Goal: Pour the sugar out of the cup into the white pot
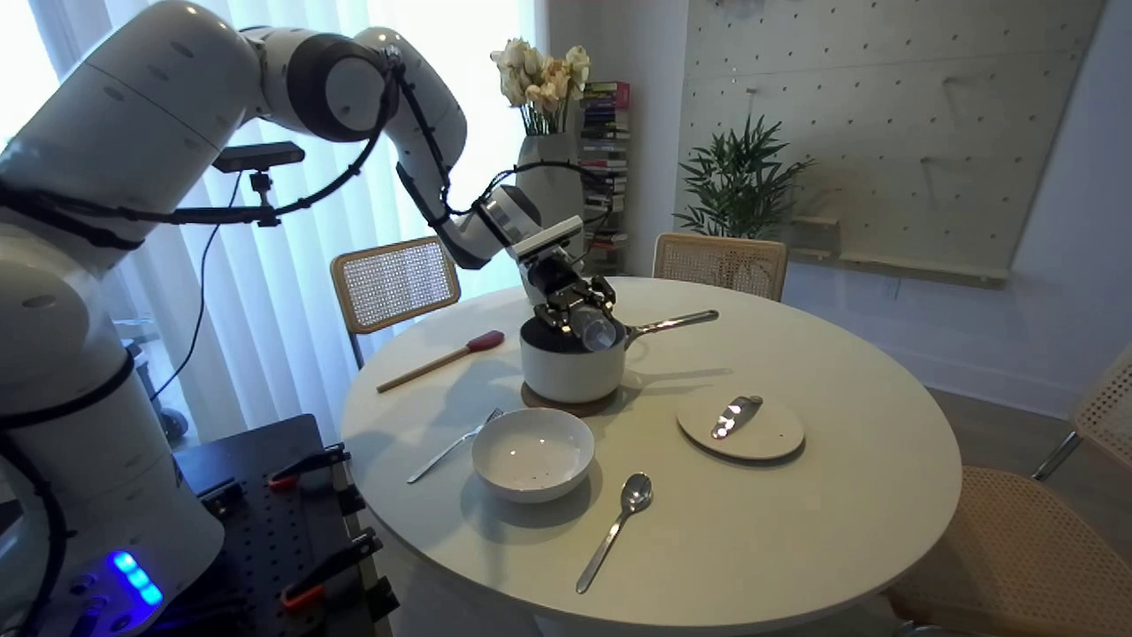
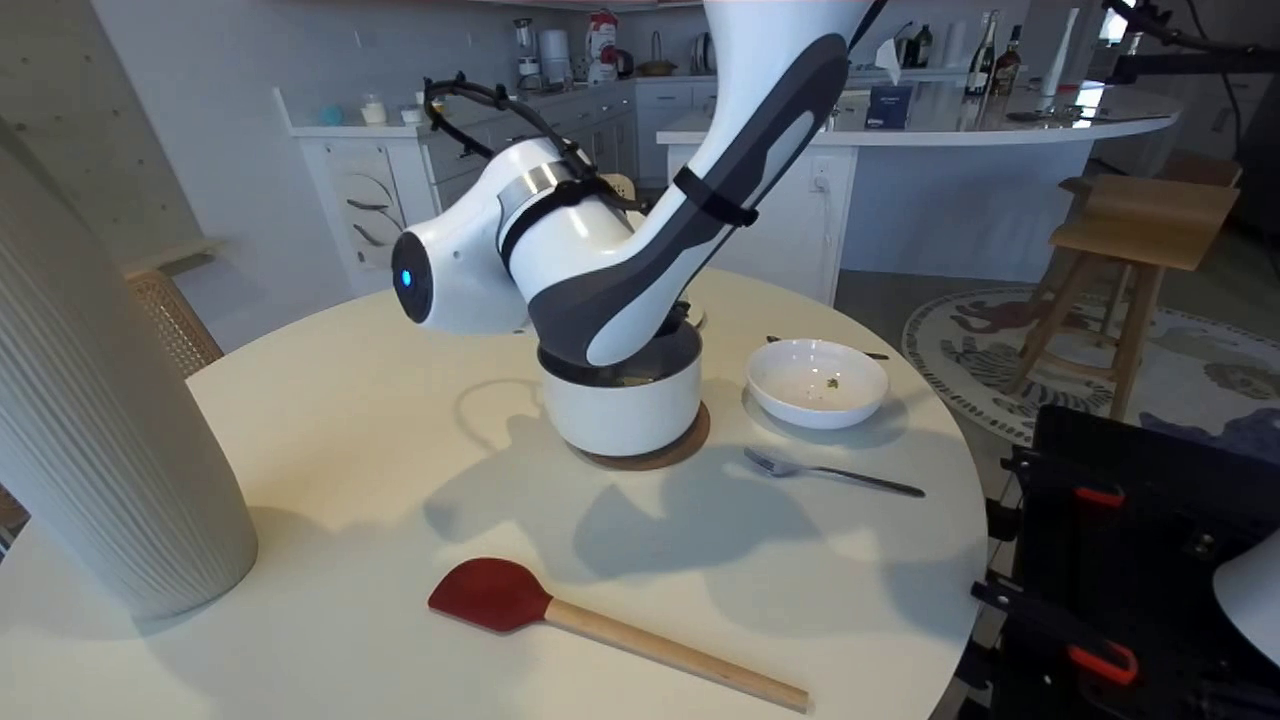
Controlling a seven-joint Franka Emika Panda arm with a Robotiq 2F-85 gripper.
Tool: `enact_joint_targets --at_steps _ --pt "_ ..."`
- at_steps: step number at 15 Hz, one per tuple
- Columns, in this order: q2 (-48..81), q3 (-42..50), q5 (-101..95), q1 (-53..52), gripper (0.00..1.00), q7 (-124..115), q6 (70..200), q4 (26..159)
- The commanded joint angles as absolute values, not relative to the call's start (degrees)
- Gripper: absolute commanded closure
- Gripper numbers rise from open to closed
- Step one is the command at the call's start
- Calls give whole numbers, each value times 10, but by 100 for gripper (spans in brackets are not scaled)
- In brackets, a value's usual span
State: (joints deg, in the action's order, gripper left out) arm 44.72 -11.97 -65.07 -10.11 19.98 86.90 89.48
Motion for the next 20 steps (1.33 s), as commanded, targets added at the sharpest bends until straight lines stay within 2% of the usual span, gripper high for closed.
enact_joint_targets --at_steps 1,9,20 --pt "423 -125 -611 -97 59 223 914 887" --pt "392 -125 -586 -119 59 228 945 870" --pt "325 -125 -402 -46 59 326 1129 903"
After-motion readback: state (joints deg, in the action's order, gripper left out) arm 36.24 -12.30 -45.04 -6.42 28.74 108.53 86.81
